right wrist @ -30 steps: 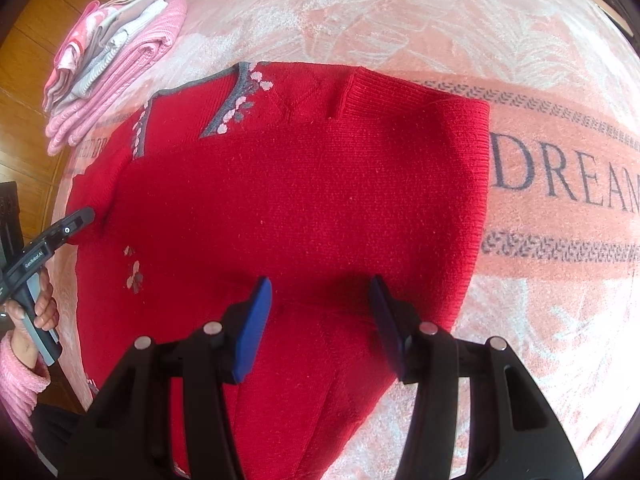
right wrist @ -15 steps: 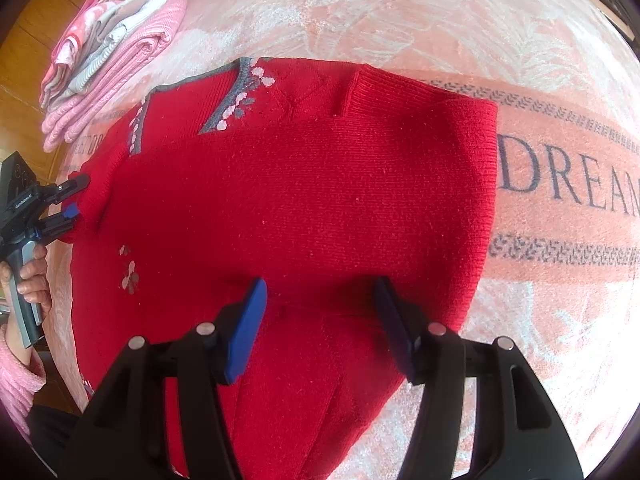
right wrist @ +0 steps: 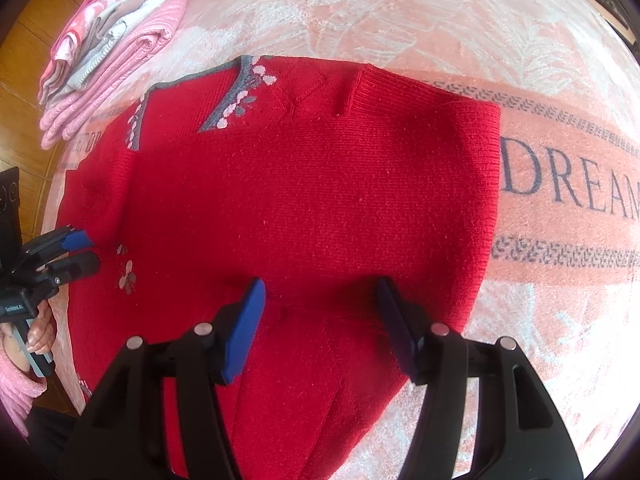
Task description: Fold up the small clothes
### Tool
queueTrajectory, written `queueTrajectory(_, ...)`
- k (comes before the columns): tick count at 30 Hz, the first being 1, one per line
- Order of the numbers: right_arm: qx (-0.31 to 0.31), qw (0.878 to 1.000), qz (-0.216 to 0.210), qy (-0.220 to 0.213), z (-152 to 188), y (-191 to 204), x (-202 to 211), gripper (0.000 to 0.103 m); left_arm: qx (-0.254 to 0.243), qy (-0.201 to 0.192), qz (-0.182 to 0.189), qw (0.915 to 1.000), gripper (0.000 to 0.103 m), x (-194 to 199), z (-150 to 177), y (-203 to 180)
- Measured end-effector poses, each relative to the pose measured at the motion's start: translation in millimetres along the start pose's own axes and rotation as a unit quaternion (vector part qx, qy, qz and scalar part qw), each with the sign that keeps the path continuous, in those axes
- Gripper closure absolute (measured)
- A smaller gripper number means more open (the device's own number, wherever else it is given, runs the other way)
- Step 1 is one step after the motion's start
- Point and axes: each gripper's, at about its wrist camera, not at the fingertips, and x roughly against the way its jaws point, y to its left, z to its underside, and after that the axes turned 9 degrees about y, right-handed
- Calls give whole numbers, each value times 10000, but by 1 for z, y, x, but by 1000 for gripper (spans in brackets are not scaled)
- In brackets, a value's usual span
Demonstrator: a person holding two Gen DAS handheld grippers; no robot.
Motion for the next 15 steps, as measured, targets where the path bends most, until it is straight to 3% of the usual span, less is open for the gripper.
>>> queueTrajectory(2, -33, 10000, -30, -4, -1, -1, 1, 45, 23, 28, -1, 10000, 45, 8, 2, 7)
queueTrajectory(5, -66, 10000, -39, -43, -1, 0, 4, 45, 564, -311, 256, 9976, 44, 35, 1, 37)
queueTrajectory(9, 134, 9997, -146, -141, -3, 20, 13, 48, 1436, -764, 451, 9857, 43, 73, 2, 89)
queueTrajectory(12, 461, 9987, -200, -93, -7, 53, 15, 48, 2117, -958, 219, 9724, 42, 94, 7, 124)
queueTrajectory(15, 857, 9959, -299, -64, -15, 96, 18, 50, 2517, -757, -308, 9643, 42, 104, 14, 152)
